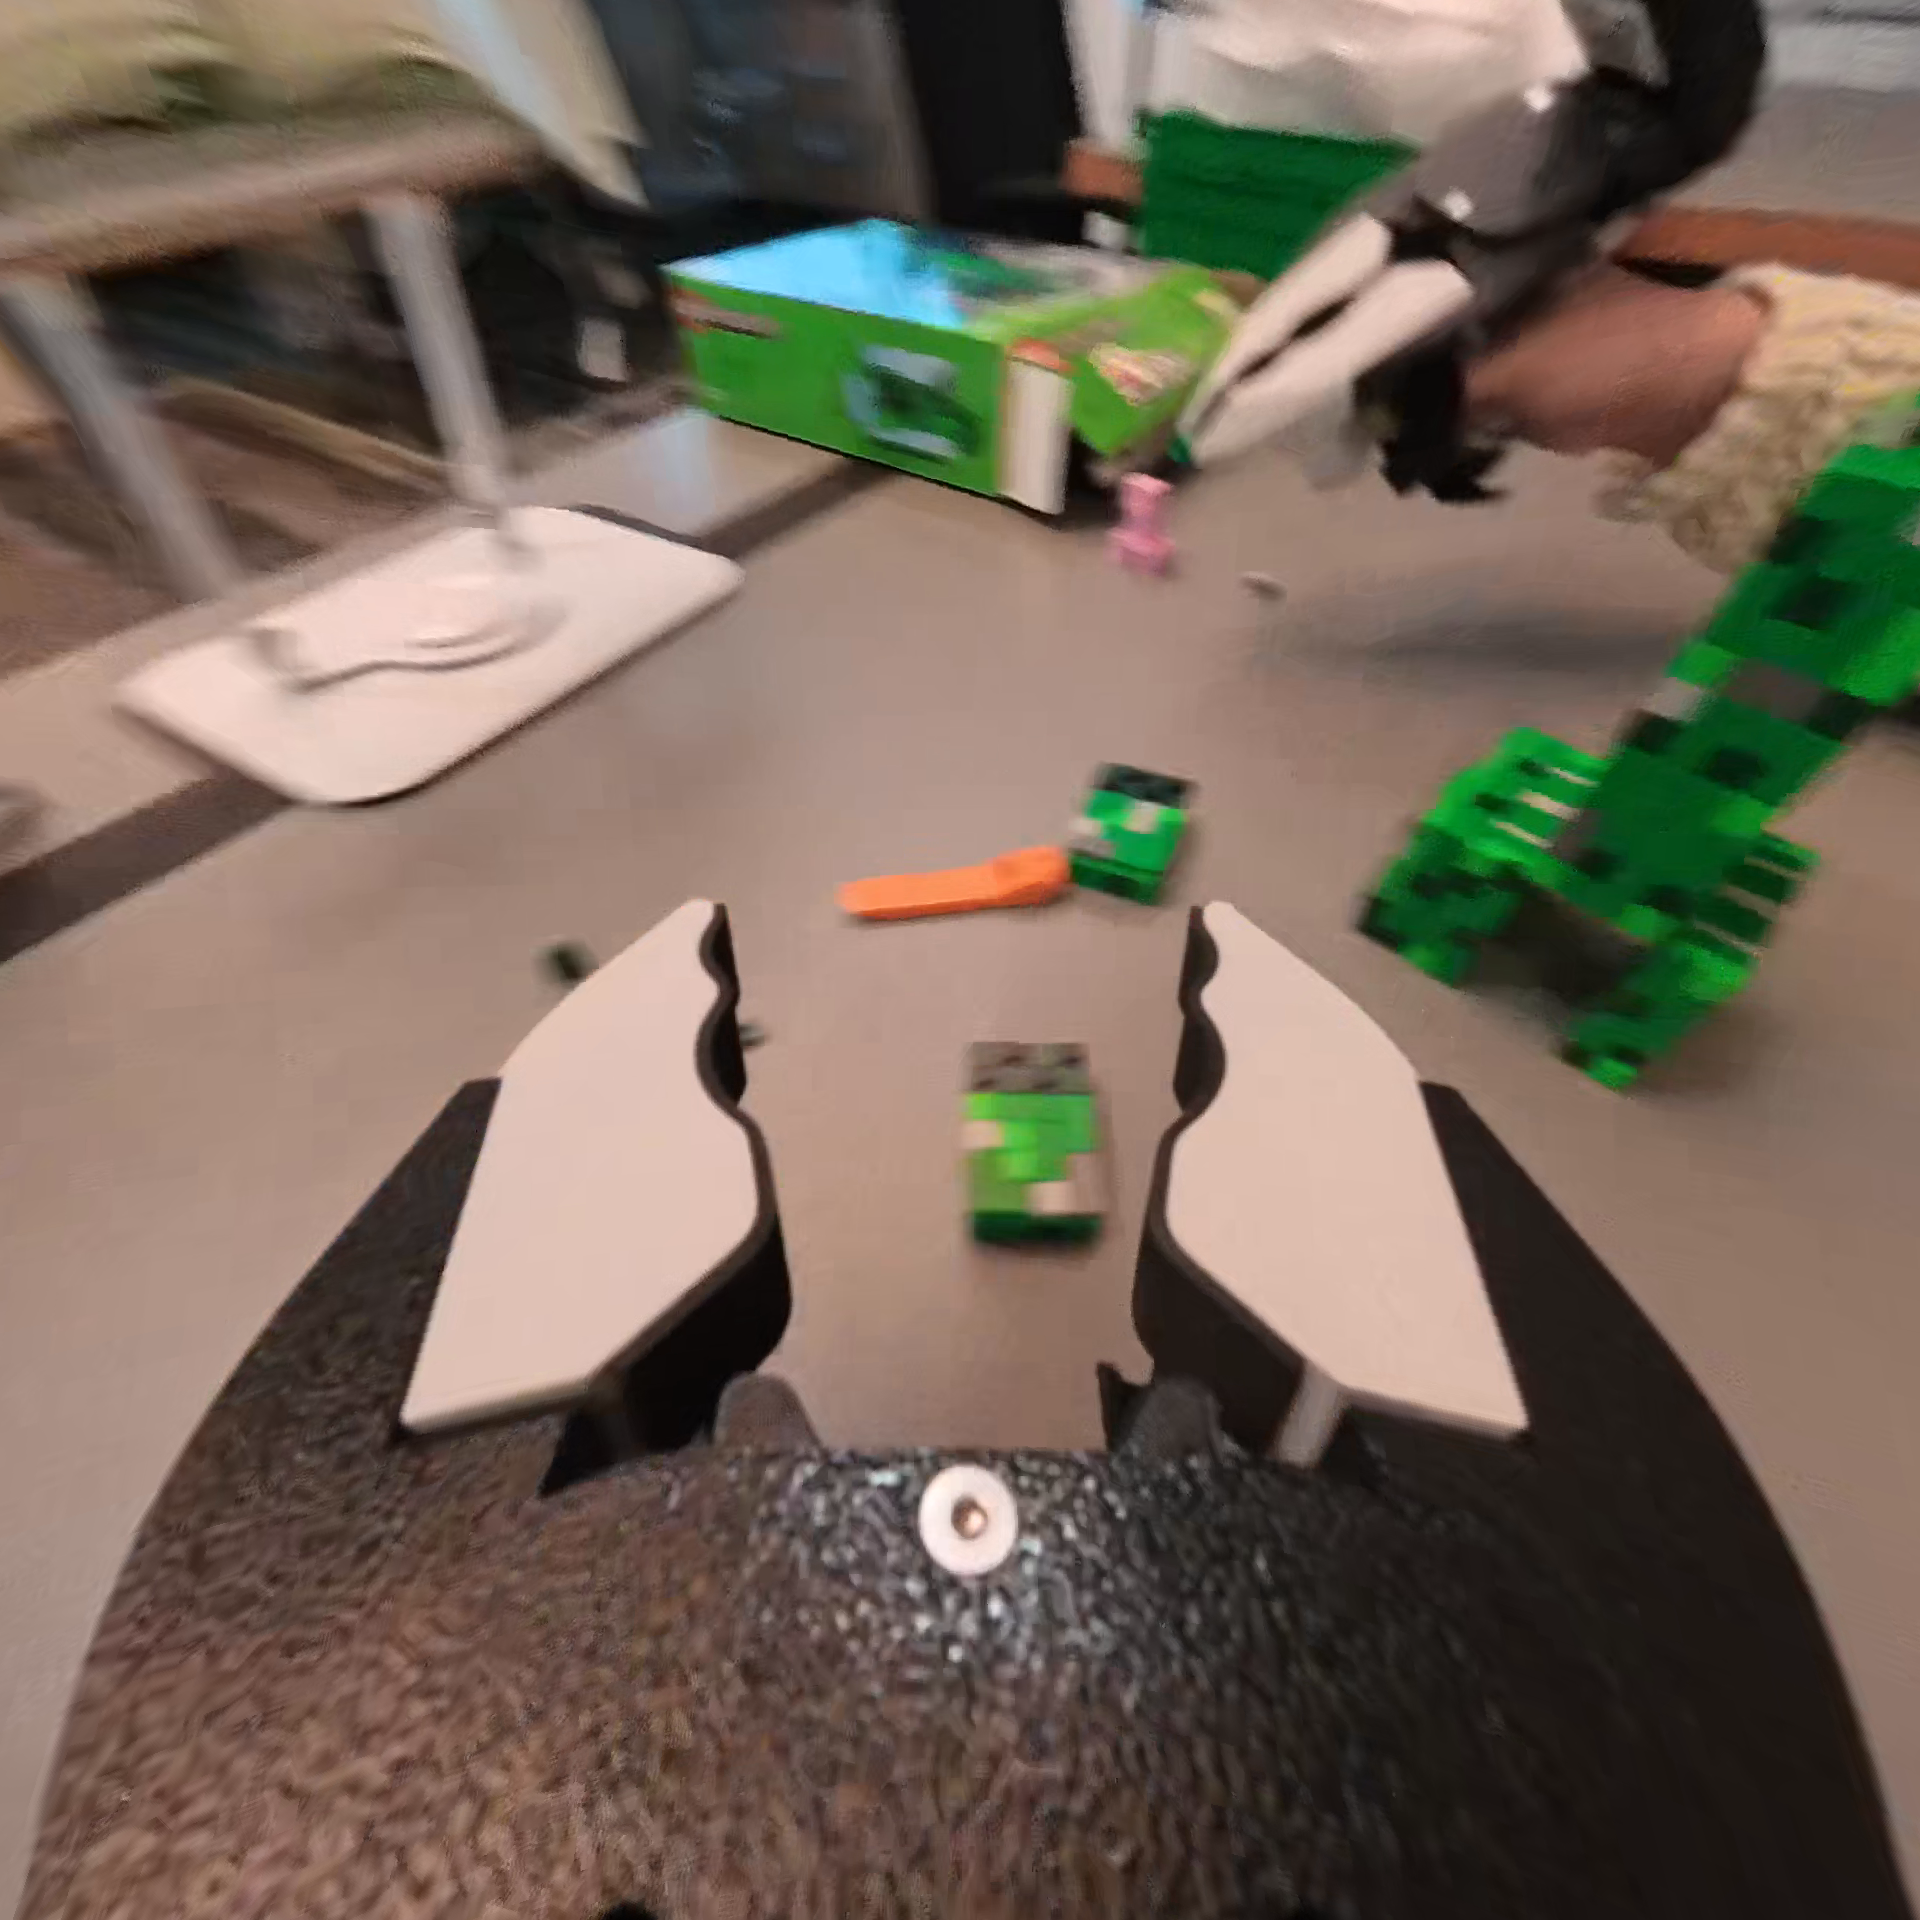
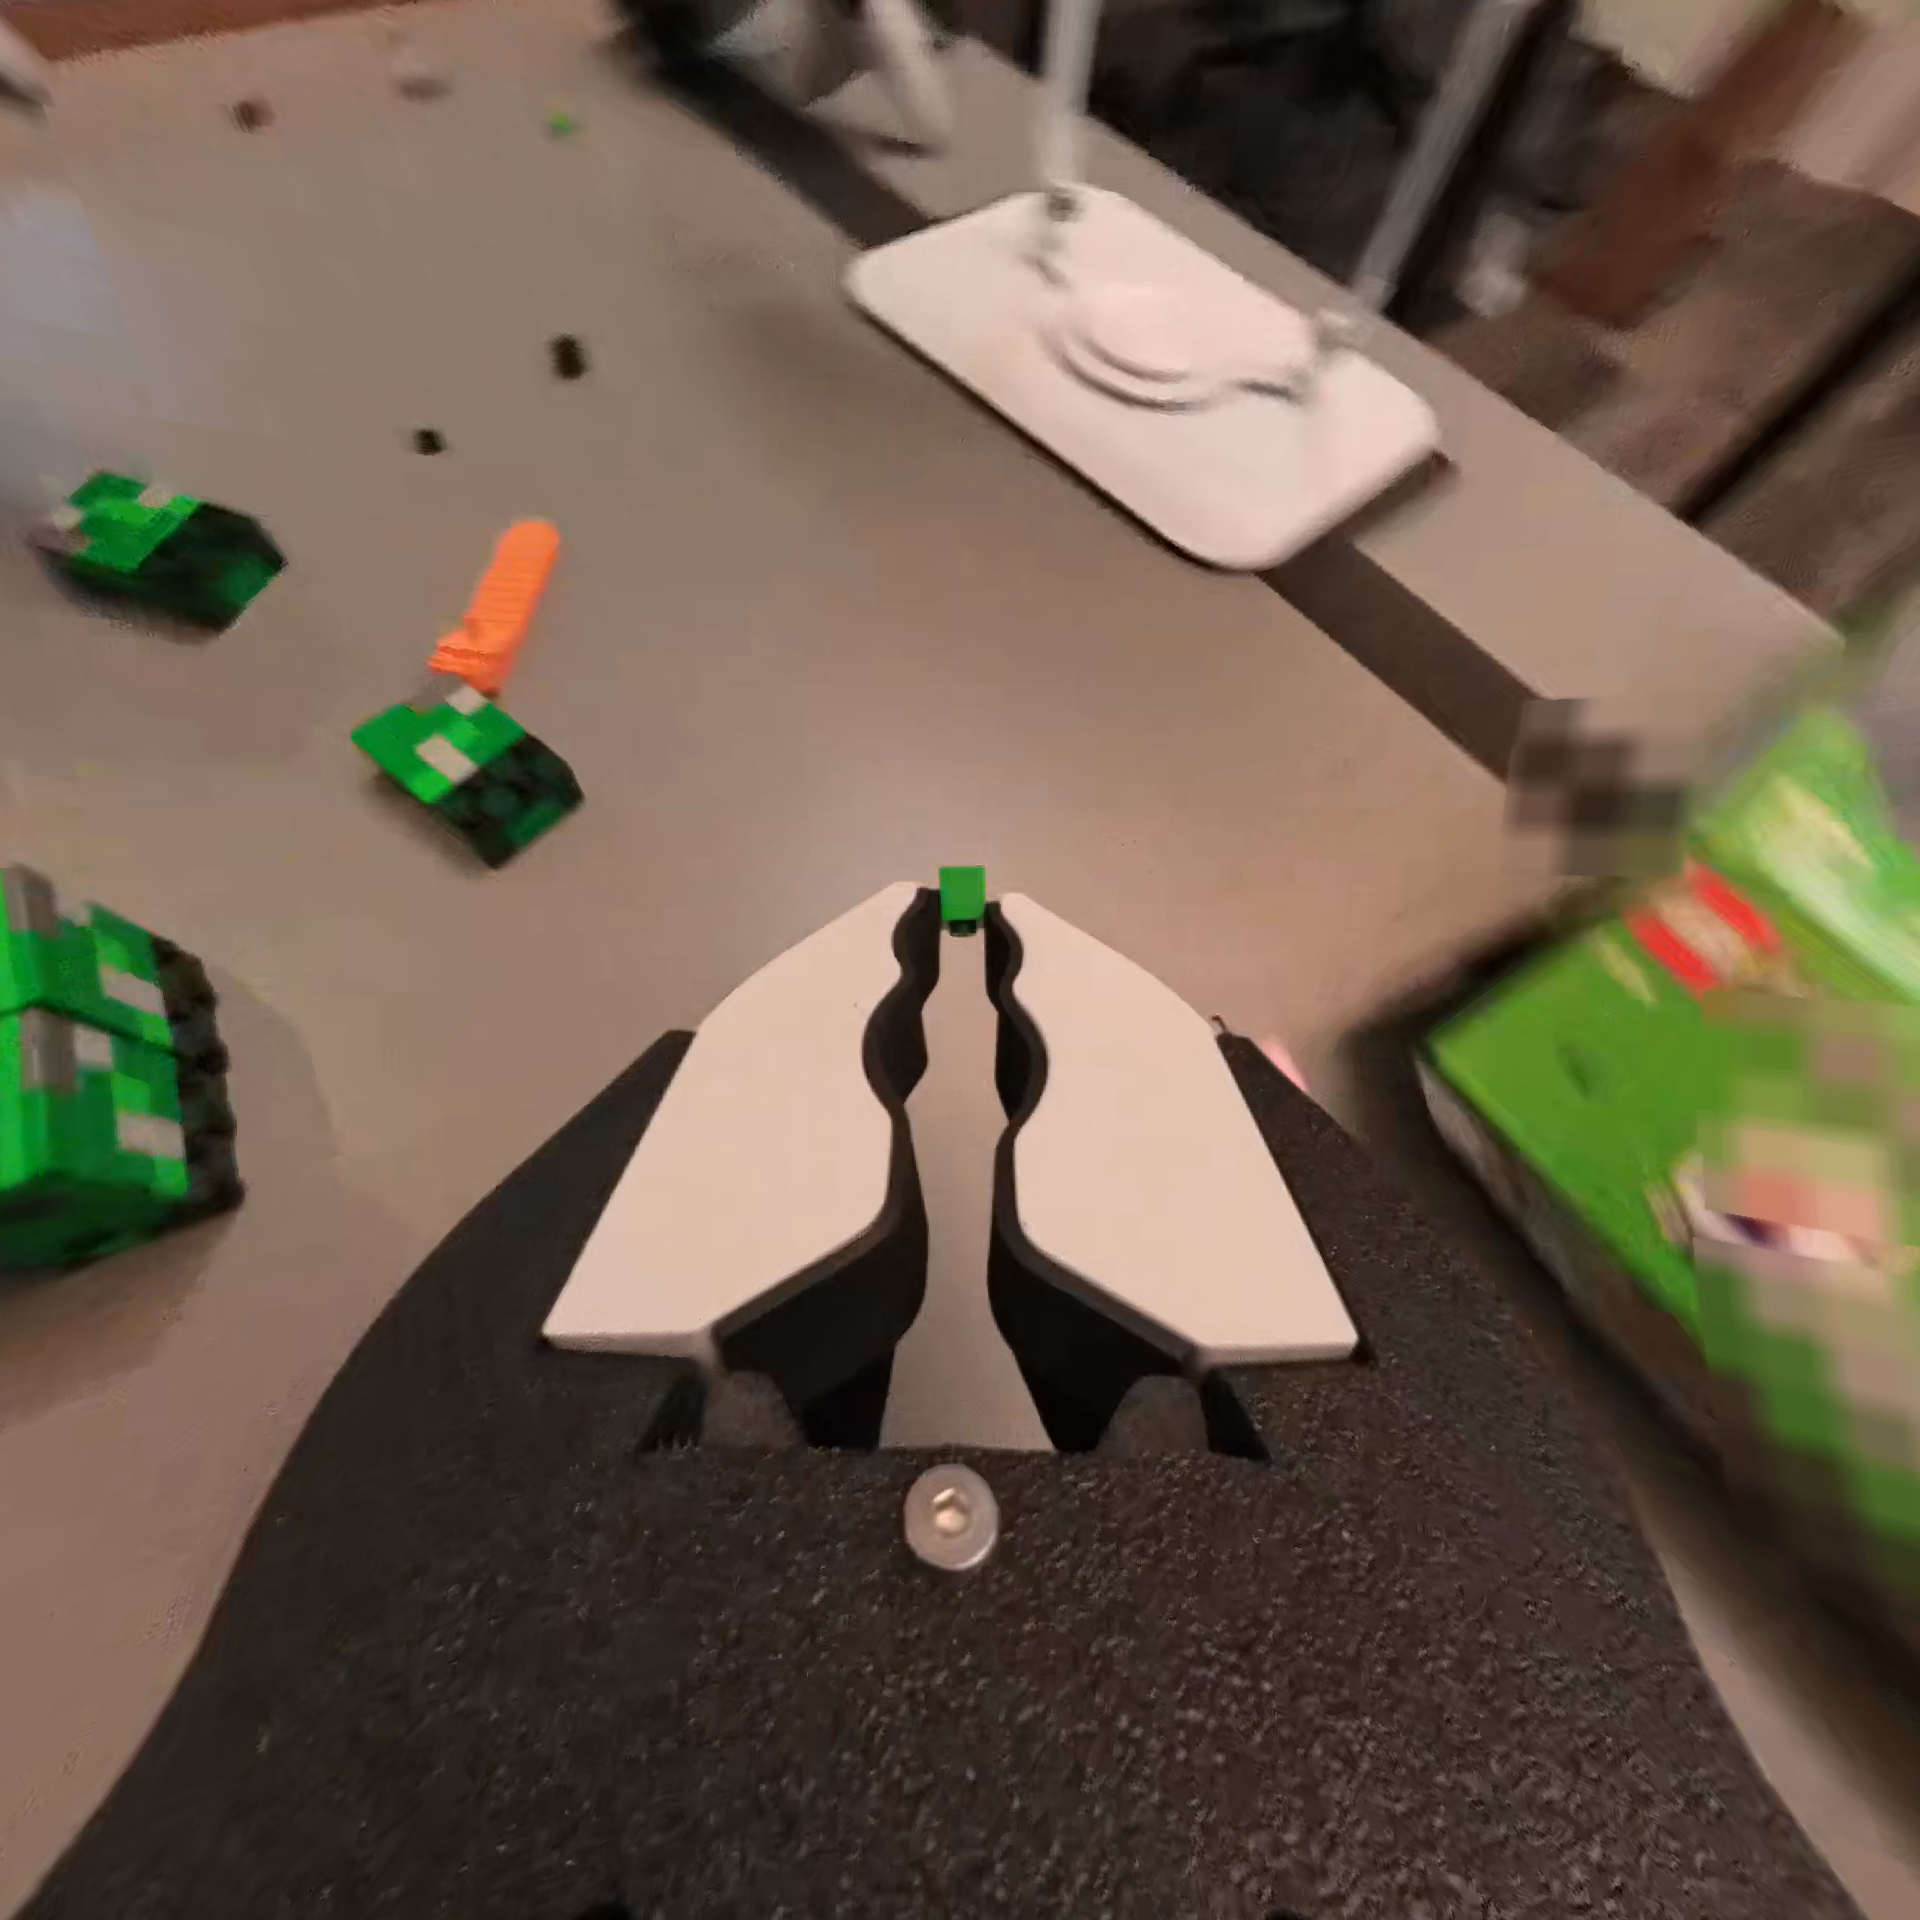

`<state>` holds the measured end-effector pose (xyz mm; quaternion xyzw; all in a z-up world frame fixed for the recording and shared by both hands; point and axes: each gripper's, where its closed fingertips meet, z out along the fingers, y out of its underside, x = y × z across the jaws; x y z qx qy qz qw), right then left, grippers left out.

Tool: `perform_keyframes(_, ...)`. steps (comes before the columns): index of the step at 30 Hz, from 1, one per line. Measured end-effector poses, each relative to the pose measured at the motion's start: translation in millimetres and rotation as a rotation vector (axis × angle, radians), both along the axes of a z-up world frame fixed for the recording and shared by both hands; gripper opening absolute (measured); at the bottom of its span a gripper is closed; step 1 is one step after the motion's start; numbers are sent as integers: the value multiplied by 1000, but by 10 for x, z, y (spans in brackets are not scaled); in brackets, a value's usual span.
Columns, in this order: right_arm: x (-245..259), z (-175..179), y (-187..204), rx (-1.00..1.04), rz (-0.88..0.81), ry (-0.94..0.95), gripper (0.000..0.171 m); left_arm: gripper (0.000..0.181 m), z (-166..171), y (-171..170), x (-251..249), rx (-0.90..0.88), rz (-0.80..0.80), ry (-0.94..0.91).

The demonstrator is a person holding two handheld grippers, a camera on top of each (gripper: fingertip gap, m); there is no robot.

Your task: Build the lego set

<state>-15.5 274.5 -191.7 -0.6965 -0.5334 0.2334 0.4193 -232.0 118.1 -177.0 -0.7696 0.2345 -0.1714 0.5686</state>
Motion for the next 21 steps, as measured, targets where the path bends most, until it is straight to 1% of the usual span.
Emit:
perform_keyframes(3,-755,-153,-36,-31,254,-81,8,82,68,62,-607,69,207,-83)
perform_keyframes(4,-999,-207,-74,-39,341,-94,8,83,66,74,-750,73,255,-110)
perform_keyframes(7,-1653,-399,-200,-56,555,-154,8,83,-1,95,-985,50,328,-115)
perform_keyframes(10,-2202,-511,-307,-47,678,-162,7,83,-62,108,-1054,45,357,-85)
perform_keyframes(13,-2553,-629,-387,-55,749,-189,7,82,-82,121,-1047,48,361,-73)
perform_keyframes(17,-2749,-765,-395,4,778,-232,8,82,-114,134,-985,35,343,-64)
perform_keyframes(21,-2683,-678,-387,60,757,-220,28,83,-127,133,-848,29,297,-34)
